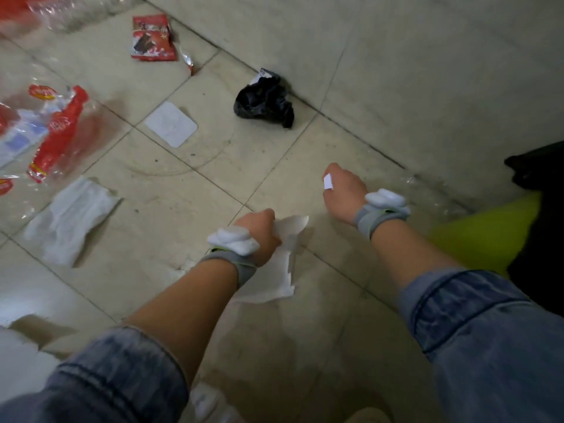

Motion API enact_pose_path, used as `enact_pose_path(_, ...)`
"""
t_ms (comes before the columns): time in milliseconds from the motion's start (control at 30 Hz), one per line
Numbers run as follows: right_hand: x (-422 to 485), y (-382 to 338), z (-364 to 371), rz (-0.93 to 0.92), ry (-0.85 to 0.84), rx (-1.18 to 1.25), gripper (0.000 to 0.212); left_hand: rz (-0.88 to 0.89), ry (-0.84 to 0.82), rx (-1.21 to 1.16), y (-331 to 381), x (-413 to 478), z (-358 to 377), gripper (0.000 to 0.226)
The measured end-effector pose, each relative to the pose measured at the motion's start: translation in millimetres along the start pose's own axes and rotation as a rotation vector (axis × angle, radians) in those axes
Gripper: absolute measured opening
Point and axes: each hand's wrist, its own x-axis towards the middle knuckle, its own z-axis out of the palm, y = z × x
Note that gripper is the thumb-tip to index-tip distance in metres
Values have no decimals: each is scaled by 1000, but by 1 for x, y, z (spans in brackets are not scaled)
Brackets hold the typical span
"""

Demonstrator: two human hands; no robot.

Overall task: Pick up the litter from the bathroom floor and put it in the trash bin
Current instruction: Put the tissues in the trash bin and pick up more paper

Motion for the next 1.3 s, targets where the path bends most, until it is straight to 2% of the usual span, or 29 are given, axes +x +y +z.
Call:
enact_pose_path(233,-42,-17,-115,-14,162,91,17,55,90,-88,59,6,-90,20)
enact_pose_path(433,-111,3,-196,117,374,102,12,262,184,-127,143,-18,-133,27)
enact_pose_path(533,-167,33,-233,236,487,85,25,385,174,-223,195,-41,-148,33)
enact_pose_path(600,-186,50,-236,282,422,52,33,382,140,-305,203,-48,-155,37)
enact_pose_path(633,-215,64,-245,367,425,-7,35,429,98,-337,224,-57,-153,37)
enact_pose_path(767,-267,89,-233,479,272,-108,45,372,-10,-491,235,-69,-138,41)
enact_pose_path(867,-290,99,-220,522,183,-225,43,330,-84,-578,240,-76,-126,42)
enact_pose_path(967,-299,102,-213,542,128,-319,53,298,-141,-631,242,-81,-117,40)
enact_pose_path(1167,-305,100,-218,472,213,-380,42,294,-181,-615,235,-85,-121,43)
enact_pose_path(1233,-310,97,-226,441,287,-408,38,287,-220,-625,234,-85,-126,39)
enact_pose_path(1300,-318,91,-236,381,433,-458,33,267,-270,-660,237,-88,-130,31)
